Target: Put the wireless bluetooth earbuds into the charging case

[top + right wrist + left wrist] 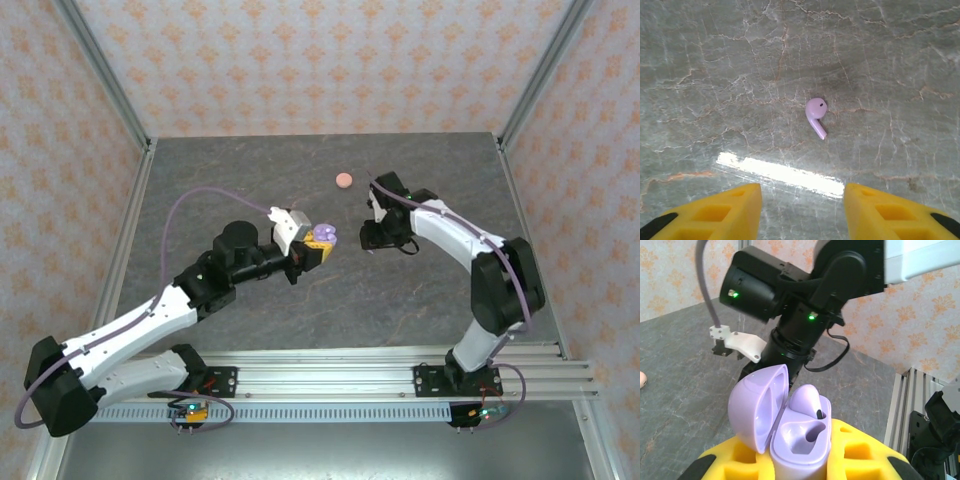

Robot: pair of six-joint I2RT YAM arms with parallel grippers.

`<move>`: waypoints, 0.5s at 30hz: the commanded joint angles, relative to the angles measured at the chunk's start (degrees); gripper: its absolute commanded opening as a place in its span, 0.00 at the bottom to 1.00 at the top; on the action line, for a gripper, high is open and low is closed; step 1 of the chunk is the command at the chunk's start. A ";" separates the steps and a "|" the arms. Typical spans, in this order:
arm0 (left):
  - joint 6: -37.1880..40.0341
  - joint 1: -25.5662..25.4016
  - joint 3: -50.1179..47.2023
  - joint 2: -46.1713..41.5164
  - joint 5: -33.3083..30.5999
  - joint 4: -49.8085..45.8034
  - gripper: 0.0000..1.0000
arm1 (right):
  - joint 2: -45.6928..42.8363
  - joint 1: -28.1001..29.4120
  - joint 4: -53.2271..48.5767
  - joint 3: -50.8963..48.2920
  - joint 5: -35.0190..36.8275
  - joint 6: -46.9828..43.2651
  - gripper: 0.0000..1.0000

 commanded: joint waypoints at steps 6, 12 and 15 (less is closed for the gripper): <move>-1.42 -0.32 -0.21 -2.19 -0.70 -3.42 0.01 | 7.80 -0.25 -7.21 8.18 -2.40 -13.15 0.46; -1.69 -0.32 -0.33 -2.19 -1.01 -3.33 0.01 | 12.33 -0.22 -9.56 11.10 0.40 -16.14 0.41; -1.78 -0.32 -0.38 -2.04 -1.08 -3.21 0.01 | 13.98 -0.22 -9.83 12.06 1.78 -16.48 0.41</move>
